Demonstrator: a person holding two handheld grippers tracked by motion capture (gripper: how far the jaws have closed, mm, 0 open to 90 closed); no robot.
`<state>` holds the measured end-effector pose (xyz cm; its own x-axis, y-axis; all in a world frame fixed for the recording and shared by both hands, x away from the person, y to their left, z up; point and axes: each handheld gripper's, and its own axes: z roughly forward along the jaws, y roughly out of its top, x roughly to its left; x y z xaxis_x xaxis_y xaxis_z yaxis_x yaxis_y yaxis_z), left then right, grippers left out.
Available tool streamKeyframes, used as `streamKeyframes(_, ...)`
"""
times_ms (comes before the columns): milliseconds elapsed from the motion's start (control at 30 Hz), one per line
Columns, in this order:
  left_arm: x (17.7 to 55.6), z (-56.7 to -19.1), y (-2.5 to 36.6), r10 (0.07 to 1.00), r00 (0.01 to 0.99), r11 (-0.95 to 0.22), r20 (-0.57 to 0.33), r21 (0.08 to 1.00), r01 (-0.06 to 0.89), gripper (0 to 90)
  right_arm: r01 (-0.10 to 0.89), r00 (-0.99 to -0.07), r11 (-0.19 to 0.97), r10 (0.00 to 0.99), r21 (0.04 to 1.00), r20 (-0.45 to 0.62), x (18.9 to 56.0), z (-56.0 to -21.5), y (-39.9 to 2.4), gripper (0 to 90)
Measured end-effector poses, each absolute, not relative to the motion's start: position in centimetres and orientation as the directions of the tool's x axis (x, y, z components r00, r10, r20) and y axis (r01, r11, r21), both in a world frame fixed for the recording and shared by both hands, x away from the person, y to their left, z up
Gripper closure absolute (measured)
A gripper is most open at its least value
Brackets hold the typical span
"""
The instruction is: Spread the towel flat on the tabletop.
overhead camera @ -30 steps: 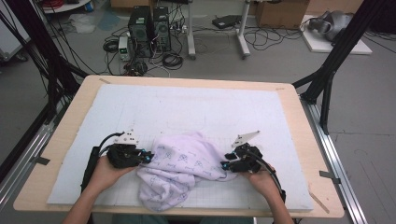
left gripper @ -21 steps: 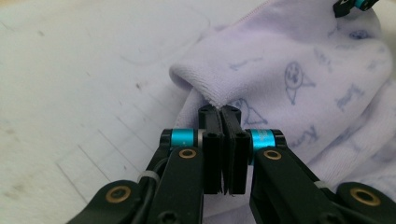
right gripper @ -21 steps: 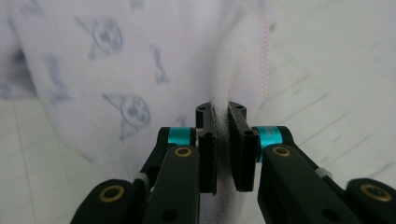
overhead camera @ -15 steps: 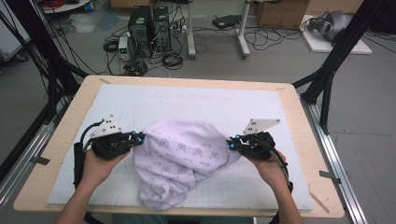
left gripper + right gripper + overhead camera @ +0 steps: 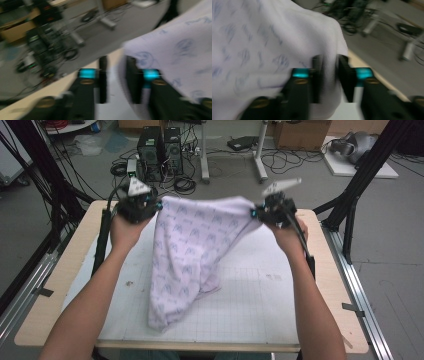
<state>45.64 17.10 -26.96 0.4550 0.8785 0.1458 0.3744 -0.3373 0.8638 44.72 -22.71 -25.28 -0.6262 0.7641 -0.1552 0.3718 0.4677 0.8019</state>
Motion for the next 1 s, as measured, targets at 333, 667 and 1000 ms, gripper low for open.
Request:
streamKeyframes(333, 41.0, -34.4, 19.6, 0.828, 0.559, -0.325, 0.041, 0.848, 0.419, 54.8, 0.44, -0.745, 0.488, 0.667, 0.754, 0.002, 42.8, -34.0, -20.8, 55.7)
streamKeyframes(667, 34.0, -37.8, 20.2, 0.74, 0.673, -0.362, -0.007, 0.839, 0.406, 49.5, 0.342, -0.852, 0.548, 0.524, 0.763, 0.006, 34.5, -38.8, -18.0, 54.6)
streamKeyframes(1000, 26.9, -39.6, 20.8, 0.626, 0.778, -0.378, -0.056, 0.85, 0.366, 44.8, 0.34, -0.893, 0.585, 0.447, 0.736, 0.057, 32.4, -42.0, -16.5, 56.4)
